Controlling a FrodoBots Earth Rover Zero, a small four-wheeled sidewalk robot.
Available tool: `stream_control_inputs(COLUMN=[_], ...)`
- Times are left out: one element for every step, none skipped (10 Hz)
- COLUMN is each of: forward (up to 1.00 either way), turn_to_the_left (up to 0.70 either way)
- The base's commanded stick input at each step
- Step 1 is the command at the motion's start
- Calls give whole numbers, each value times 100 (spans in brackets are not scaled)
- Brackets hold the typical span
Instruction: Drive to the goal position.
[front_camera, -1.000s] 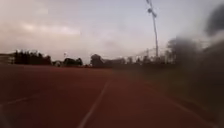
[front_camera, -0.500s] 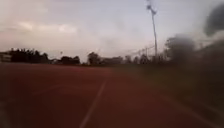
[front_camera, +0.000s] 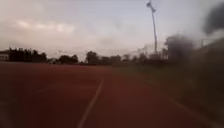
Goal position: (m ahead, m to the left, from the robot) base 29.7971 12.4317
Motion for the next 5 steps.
stream_control_inputs(forward=[70, 70, 70, 70, 70], turn_to_the_left=[0, 0, 0, 0, 0])
